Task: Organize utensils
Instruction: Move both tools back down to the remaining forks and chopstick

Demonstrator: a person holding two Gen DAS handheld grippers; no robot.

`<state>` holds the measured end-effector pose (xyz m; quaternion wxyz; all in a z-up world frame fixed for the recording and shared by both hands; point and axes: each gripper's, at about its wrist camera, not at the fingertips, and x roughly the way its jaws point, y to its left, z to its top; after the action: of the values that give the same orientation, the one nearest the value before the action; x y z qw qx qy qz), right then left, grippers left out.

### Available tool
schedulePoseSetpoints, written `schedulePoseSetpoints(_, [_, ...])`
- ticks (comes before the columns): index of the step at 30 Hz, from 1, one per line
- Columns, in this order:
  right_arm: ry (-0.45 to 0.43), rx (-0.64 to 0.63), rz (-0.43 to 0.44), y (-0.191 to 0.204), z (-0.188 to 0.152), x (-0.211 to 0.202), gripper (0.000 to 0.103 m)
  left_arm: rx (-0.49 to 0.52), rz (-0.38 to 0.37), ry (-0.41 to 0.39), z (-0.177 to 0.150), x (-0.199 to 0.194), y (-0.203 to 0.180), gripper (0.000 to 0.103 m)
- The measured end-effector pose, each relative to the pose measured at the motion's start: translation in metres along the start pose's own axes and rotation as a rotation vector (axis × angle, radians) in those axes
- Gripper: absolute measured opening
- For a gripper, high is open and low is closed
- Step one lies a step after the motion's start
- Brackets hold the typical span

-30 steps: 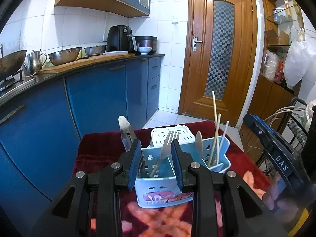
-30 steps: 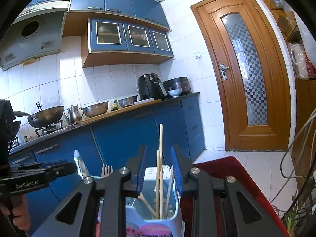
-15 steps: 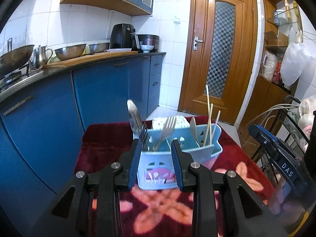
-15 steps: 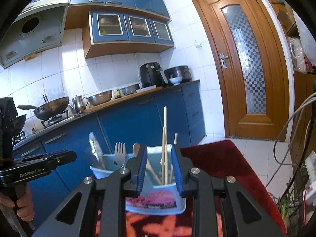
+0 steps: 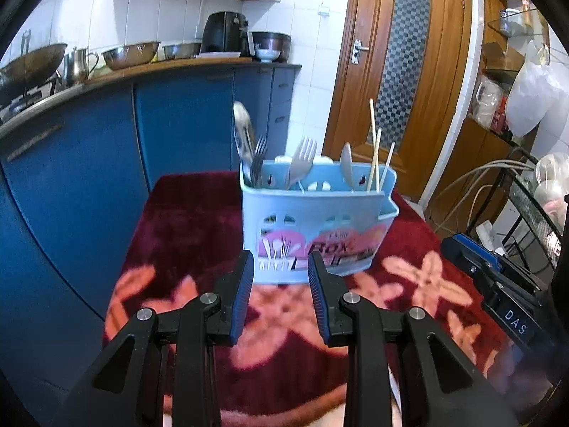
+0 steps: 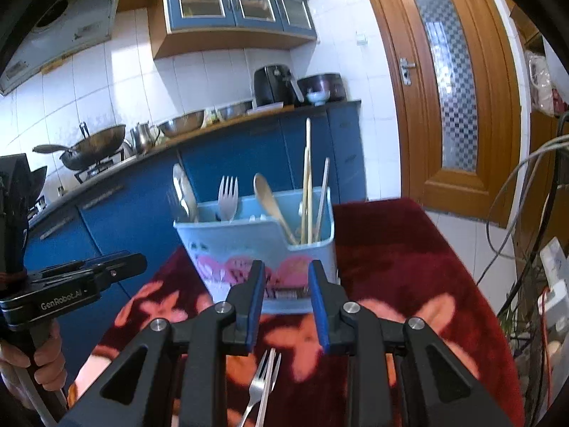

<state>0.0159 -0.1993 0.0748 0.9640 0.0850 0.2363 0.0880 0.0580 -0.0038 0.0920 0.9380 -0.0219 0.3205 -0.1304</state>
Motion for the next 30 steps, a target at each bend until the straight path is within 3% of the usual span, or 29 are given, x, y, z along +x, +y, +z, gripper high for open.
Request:
schedulePoseSetpoints(18, [0.256, 0.033, 0.012, 0.003, -0.056, 0.036, 0.028, -0.036, 0.033, 0.124, -0.046, 0.042, 0.014, 0.032])
schedulePoseSetpoints(30, [0.36, 0.039, 0.024, 0.007, -0.078, 0.056, 0.028, -0.054, 0.028, 0.156, -0.058, 0.052, 0.02, 0.032])
